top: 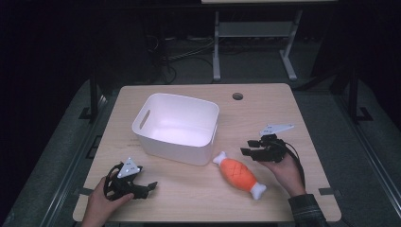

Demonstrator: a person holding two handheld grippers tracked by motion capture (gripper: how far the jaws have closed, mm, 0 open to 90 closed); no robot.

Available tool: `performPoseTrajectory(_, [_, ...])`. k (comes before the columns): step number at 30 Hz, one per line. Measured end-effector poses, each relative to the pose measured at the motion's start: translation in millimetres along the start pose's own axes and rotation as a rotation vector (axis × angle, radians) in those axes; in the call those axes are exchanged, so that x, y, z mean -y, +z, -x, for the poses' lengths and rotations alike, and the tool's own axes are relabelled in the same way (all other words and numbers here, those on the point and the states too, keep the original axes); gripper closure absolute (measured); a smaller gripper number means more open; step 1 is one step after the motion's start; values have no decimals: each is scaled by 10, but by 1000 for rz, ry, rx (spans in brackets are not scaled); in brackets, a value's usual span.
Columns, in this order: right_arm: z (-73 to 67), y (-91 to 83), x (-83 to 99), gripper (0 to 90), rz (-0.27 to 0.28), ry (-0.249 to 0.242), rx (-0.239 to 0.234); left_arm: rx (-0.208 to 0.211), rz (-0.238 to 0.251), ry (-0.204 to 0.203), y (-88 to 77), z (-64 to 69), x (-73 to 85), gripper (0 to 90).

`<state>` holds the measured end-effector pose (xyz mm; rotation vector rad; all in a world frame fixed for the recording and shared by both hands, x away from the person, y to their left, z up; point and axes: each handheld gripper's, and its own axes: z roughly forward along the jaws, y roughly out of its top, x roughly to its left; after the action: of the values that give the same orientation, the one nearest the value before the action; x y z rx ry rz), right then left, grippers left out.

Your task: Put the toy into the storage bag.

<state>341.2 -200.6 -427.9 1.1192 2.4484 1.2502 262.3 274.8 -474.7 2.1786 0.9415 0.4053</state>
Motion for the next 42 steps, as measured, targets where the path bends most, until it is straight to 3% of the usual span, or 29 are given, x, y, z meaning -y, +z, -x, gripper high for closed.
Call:
performPoseTrajectory(1, [-13, -53, 18, 403, -4, 11, 5, 0, 0, 0, 0, 0, 0, 130])
performPoseTrajectory(2, [-13, -53, 18, 403, -4, 11, 5, 0, 0, 0, 0, 0, 0, 130])
performPoseTrajectory(3, [-25, -117, 42, 349, 6, 21, 13, 0, 0, 0, 0, 0, 0, 130])
performPoseTrajectory(8, [-41, -215, 80, 273, 32, 24, 16, 0, -2, 0, -1, 0, 0, 130])
performPoseTrajectory(14, [-207, -279, 174, 115, 32, 19, 2, 0, -1, 2, 0, 0, 1, 130])
performPoseTrajectory(26, [-445, -104, 316, 30, -25, 12, -41, 0, 0, 1, 0, 1, 1, 130])
performPoseTrajectory(30, [-457, -27, 342, 30, -24, 29, -70, 0, -1, 1, 0, 1, 1, 130])
performPoseTrajectory(42, [-504, 101, 362, 30, -52, 19, -89, 0, -1, 1, 0, 1, 1, 130])
